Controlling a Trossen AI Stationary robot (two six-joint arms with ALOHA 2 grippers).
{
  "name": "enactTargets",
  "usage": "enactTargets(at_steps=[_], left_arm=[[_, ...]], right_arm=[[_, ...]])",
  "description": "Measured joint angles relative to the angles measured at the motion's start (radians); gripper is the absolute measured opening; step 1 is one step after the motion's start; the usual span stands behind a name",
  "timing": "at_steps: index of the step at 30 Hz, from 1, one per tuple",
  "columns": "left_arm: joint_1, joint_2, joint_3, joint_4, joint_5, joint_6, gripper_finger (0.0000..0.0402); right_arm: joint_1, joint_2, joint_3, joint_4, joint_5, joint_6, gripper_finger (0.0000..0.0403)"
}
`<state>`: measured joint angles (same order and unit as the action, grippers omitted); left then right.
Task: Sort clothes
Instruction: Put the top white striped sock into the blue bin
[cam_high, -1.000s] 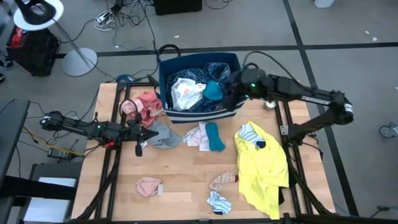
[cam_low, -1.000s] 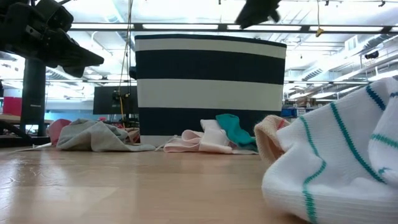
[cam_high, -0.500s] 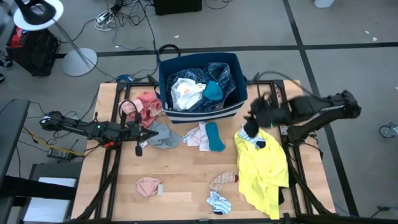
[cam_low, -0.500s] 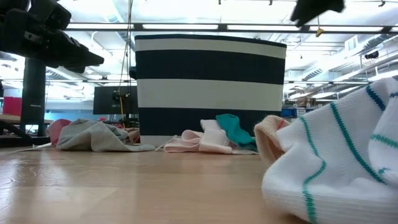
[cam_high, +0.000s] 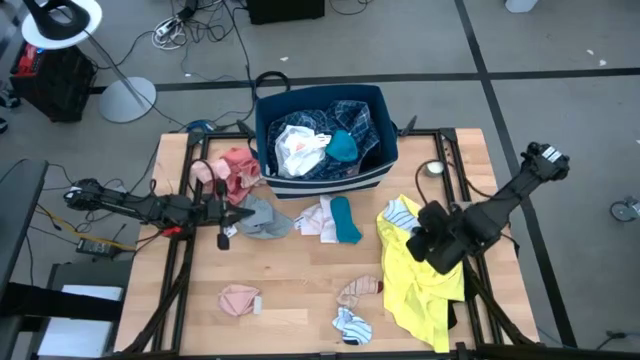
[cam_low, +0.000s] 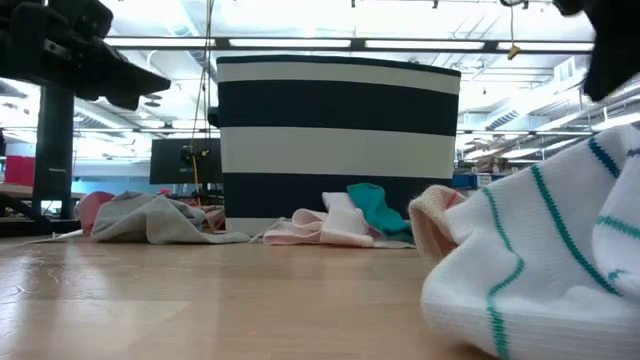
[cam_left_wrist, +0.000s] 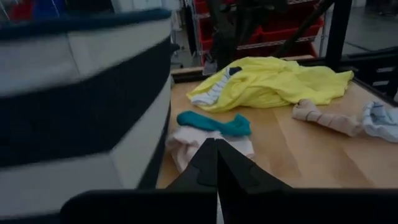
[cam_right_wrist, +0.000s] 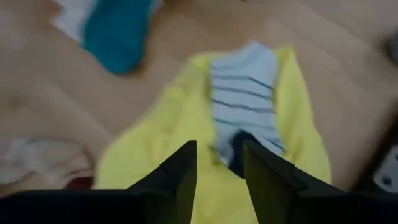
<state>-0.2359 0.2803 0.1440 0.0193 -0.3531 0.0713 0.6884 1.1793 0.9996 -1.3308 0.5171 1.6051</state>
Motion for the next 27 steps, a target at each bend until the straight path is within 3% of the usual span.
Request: enactTargets(at_steps=[8,16,21,23,27], left_arm=[[0.000,0.000,0.000,-0.010,0.011,-0.024,0.0001],[0.000,0.001,0.000,-0.011,0.011,0.003,0.0001],[0.000,0.001,0.000,-0.011,0.011,0.003,0.0001],[0.000,0.001,0.000,-0.012,0.011,0.003,0.0001],[0.000,0.001,-0.001,-0.014,0.010,0.003,0.0001]], right_arm=[[0.030,0.004,-0.177,0.023,-0.098,0.221,0.0122],[0.018,0.004,-0.333,0.232,-0.085,0.256,0.0124],[0.000,0.004,-0.417,0.372,0.001,0.228,0.0118],[-0.014,0.004,-0.424,0.394,0.012,0.198,0.0098],[-0.042,0.004,-0.398,0.386,0.018,0.114,0.0017]])
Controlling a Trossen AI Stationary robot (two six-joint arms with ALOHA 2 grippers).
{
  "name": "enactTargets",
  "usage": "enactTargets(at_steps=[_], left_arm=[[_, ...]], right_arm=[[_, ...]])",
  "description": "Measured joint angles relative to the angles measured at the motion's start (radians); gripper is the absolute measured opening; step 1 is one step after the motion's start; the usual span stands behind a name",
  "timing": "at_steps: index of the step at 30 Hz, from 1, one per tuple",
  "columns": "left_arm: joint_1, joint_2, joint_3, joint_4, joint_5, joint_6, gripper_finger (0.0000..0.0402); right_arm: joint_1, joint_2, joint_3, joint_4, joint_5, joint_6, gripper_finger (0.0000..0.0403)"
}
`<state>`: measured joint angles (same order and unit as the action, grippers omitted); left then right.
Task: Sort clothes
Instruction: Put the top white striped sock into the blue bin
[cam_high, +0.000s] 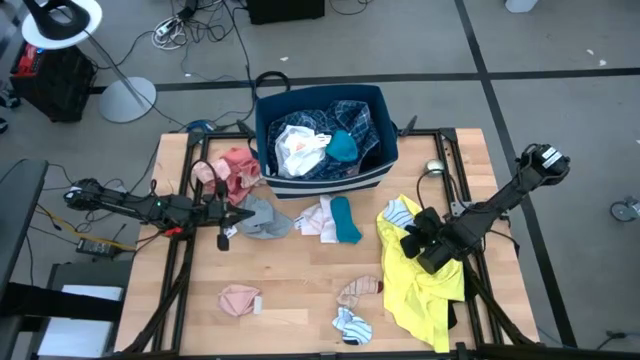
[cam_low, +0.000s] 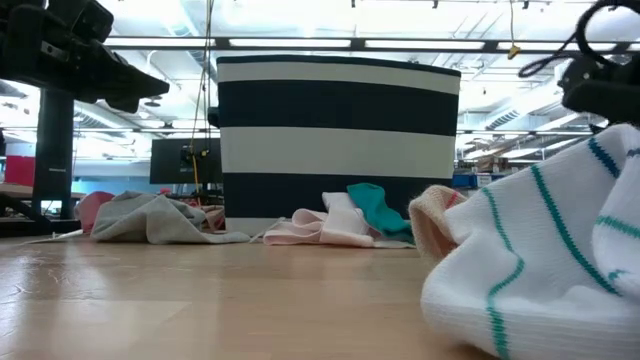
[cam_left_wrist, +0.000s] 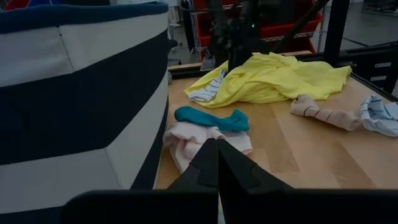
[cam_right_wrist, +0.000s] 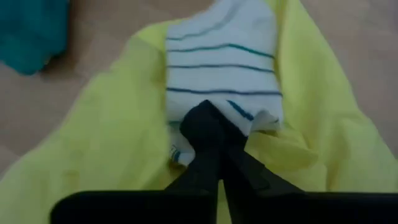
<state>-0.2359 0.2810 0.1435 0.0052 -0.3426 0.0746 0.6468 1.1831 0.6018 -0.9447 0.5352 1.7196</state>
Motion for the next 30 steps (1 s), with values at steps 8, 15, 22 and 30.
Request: enactTargets(at_steps=[8,15,22,30], left_arm=[[0.000,0.000,0.000,-0.012,-0.003,0.009,0.0001],[0.000,0.000,0.000,-0.012,-0.003,0.029,0.0001],[0.000,0.000,0.000,-0.001,-0.003,0.028,0.0001],[0.000,0.000,0.000,0.020,-0.004,0.027,0.0001]], right_arm=[[-0.047,0.000,0.188,-0.206,0.044,-0.087,0.0004],[-0.078,0.000,0.443,-0.417,0.159,-0.208,0.0002],[-0.170,0.000,0.663,-0.433,0.278,-0.482,0.0001],[-0.387,0.003,0.836,-0.115,0.295,-1.079,0.0000]])
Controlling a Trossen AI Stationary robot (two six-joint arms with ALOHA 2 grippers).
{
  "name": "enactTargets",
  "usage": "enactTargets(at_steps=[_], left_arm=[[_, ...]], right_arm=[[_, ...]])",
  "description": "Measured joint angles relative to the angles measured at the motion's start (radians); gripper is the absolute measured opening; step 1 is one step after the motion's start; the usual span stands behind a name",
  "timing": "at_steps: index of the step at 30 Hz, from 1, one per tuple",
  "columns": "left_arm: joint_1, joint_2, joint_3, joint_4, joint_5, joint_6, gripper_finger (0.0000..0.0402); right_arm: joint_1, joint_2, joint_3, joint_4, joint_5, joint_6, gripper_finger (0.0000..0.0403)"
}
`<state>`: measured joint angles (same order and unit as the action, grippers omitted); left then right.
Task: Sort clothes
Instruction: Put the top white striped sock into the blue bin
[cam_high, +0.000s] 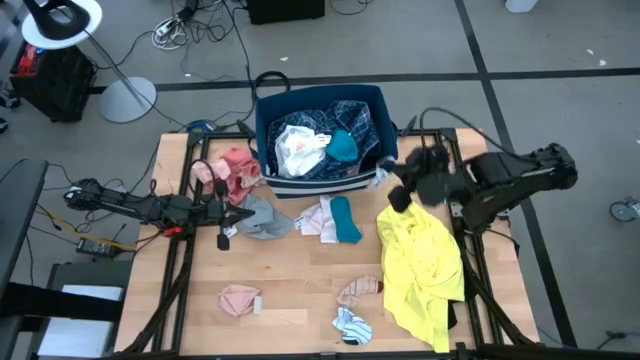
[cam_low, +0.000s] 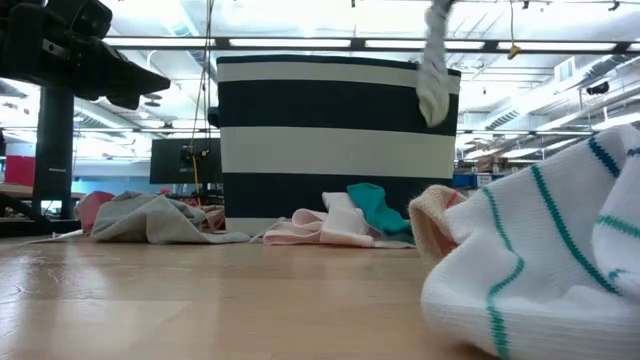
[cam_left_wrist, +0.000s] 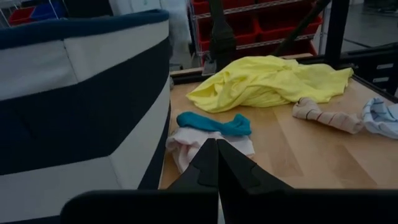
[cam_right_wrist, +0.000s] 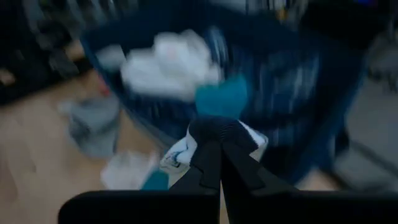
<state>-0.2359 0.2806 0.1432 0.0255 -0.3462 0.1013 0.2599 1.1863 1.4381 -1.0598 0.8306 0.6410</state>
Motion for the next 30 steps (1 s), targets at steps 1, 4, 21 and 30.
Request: enactTargets(at_steps=[1,4,21,30], left_arm=[[0.000,0.000,-0.001,-0.002,0.000,0.000,0.0001],[0.000,0.000,0.000,-0.002,0.000,0.000,0.0001],[0.000,0.000,-0.001,-0.008,0.000,0.029,0.0001],[0.000,0.000,-0.001,-0.016,0.000,0.028,0.0001]], right_arm=[[-0.029,0.001,0.009,0.074,-0.007,-0.090,0.0000],[-0.123,0.002,0.020,0.319,-0.066,-0.329,0.0000],[-0.491,0.207,0.019,0.654,-0.458,-0.502,0.0008],[-0.577,0.396,0.019,0.652,-0.589,-0.362,0.0039]])
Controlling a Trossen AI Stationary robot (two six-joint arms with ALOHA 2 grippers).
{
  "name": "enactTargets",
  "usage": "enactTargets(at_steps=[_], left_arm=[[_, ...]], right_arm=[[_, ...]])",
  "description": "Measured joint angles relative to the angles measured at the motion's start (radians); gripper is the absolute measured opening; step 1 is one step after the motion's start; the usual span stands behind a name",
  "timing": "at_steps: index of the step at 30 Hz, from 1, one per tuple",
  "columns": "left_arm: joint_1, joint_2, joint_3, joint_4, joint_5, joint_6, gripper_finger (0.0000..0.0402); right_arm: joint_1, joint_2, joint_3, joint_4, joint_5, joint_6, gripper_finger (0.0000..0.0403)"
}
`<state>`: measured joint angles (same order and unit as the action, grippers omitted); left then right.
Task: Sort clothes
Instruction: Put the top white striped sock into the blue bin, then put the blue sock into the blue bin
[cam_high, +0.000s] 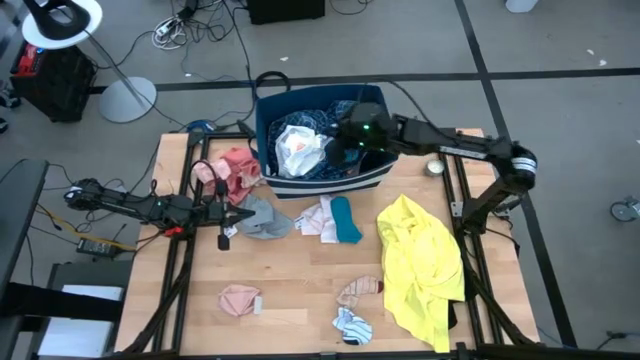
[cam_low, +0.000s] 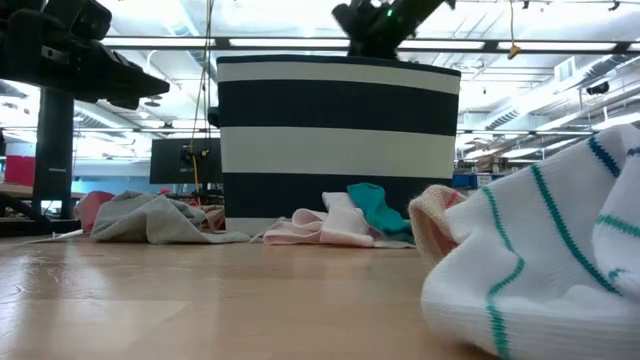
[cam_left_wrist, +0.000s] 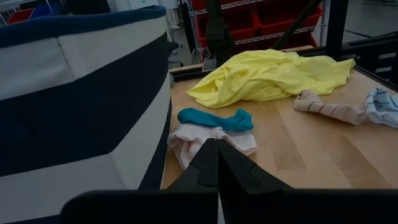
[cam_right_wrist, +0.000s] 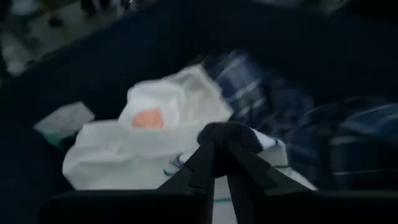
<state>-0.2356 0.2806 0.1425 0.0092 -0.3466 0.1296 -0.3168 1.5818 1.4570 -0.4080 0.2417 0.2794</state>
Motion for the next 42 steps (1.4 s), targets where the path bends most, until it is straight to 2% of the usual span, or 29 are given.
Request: enactTargets(at_steps=[6,16,21,25,36,42], left_arm=[[0.000,0.000,0.000,-0.006,0.000,-0.002,0.0001],[0.000,0.000,0.000,-0.009,0.000,0.000,0.0001],[0.000,0.000,0.000,-0.009,0.000,0.000,0.0001],[0.000,0.000,0.000,-0.008,0.000,-0.001,0.0001],[0.000,0.000,0.000,0.002,0.000,-0.036,0.0001],[0.000,0.000,0.000,0.021,0.000,-0.036,0.0001]], right_arm=[[-0.038,0.039,0.000,0.002,-0.160,0.033,0.0085],[-0.047,-0.114,0.000,-0.021,-0.167,-0.003,0.0158],[-0.019,-0.214,0.000,-0.115,-0.163,0.028,0.0167],[0.051,-0.266,0.000,-0.232,-0.157,0.046,0.0163],[0.377,-0.318,-0.003,-0.472,0.114,0.175,0.0154],[0.552,-0.306,-0.137,-0.459,0.281,0.295,0.0153]])
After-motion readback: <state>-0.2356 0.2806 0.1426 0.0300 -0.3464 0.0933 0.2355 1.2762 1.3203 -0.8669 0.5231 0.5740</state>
